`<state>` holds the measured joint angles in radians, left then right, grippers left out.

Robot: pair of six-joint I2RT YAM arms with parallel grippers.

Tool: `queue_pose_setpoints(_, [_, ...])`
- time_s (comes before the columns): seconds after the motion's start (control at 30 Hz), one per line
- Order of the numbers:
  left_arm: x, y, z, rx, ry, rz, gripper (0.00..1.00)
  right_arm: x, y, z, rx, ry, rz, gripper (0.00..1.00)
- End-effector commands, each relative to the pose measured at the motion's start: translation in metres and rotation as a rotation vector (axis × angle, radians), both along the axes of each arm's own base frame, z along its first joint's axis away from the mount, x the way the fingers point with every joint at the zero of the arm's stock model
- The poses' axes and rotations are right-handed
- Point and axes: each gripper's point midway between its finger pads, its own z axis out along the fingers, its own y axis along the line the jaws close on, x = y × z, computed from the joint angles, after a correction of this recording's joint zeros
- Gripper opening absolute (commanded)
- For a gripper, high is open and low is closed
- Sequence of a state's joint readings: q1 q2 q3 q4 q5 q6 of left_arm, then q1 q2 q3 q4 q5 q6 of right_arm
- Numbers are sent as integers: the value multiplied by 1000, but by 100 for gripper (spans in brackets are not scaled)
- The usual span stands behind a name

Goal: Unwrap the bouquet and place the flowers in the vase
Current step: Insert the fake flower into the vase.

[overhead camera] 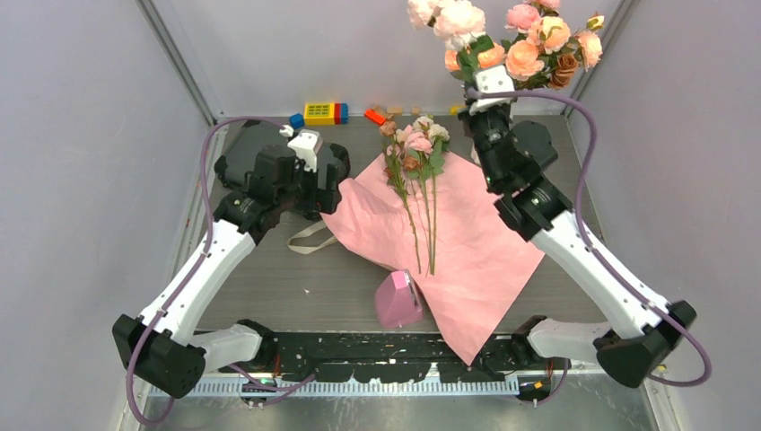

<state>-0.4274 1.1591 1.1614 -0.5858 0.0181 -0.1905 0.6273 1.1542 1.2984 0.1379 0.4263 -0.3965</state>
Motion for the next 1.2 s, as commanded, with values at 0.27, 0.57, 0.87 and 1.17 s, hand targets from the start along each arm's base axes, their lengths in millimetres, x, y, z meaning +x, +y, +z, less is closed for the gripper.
queue_pose_setpoints(0.27, [12, 13, 13, 31, -74, 39, 92, 81, -43, 103, 49, -401, -107, 0])
queue_pose_setpoints(0.57, [15, 17, 8, 33, -66, 55, 92, 109, -66, 119, 115, -534, -185, 0])
queue_pose_setpoints(0.87, [18, 21, 5, 41, -60, 68, 92, 119, -71, 113, 142, -579, -237, 0])
queue_pose_setpoints(1.17, [19, 25, 6, 47, -71, 83, 92, 125, -75, 105, 127, -610, -282, 0])
